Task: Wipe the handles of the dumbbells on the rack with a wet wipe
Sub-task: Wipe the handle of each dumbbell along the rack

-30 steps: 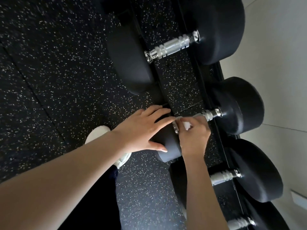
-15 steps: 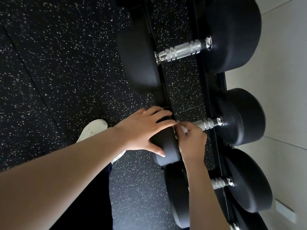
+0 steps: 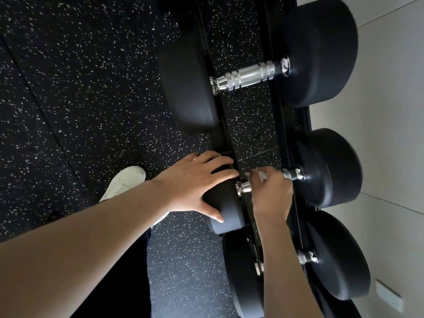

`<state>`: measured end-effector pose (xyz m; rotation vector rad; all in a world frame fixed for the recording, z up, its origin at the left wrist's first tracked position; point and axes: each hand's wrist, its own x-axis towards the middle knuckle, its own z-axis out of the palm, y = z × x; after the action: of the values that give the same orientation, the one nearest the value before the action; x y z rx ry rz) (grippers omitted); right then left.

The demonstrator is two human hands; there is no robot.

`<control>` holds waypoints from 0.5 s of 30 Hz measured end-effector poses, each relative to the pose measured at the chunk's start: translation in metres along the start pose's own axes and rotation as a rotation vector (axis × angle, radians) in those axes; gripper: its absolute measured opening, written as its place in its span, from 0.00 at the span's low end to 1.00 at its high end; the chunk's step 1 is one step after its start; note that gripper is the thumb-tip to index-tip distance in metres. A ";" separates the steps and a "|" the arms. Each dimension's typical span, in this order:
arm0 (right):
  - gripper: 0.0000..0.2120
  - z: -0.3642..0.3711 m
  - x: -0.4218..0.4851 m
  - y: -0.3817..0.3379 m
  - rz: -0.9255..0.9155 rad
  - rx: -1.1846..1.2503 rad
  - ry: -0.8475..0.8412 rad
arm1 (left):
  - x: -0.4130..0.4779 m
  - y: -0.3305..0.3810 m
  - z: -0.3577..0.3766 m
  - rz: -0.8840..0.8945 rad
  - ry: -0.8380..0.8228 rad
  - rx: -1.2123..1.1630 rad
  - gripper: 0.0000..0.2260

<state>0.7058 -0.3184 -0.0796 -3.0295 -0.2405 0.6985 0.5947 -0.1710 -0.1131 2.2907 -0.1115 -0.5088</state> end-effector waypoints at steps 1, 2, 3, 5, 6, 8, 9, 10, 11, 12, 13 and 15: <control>0.09 -0.002 0.003 0.001 -0.001 -0.021 0.008 | 0.000 0.000 -0.001 0.000 -0.008 0.000 0.42; 0.09 -0.005 0.007 0.003 -0.003 -0.035 0.017 | 0.000 0.001 -0.002 0.002 -0.012 0.001 0.42; 0.09 -0.008 0.011 0.004 -0.004 -0.041 0.023 | 0.000 0.001 -0.003 0.002 -0.019 0.002 0.42; 0.09 -0.016 0.018 0.009 -0.001 -0.048 0.043 | 0.000 0.000 -0.003 -0.006 -0.033 0.009 0.42; 0.10 -0.019 0.021 0.012 0.001 -0.051 0.060 | 0.000 0.000 -0.003 -0.009 -0.032 0.015 0.42; 0.10 -0.024 0.026 0.018 -0.002 -0.065 0.110 | 0.000 0.000 -0.002 -0.002 -0.008 0.021 0.42; 0.10 -0.025 0.026 0.021 -0.004 -0.068 0.139 | 0.000 0.000 -0.001 0.006 0.011 0.022 0.42; 0.10 -0.024 0.025 0.023 -0.003 -0.058 0.175 | 0.000 -0.001 0.000 0.015 0.032 0.024 0.42; 0.10 -0.022 0.023 0.025 -0.002 -0.029 0.221 | 0.000 -0.002 0.001 0.023 0.053 0.026 0.42; 0.11 -0.020 0.020 0.026 0.000 0.015 0.278 | 0.001 -0.003 0.003 0.030 0.068 0.028 0.42; 0.11 -0.017 0.017 0.027 0.005 0.067 0.337 | 0.001 -0.003 0.004 0.036 0.075 0.031 0.42; 0.11 -0.012 0.012 0.029 0.009 0.146 0.432 | 0.002 -0.004 0.005 0.037 0.073 0.032 0.42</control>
<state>0.7255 -0.3451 -0.0757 -2.9428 -0.1536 0.0464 0.5940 -0.1724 -0.1198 2.3311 -0.1262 -0.4063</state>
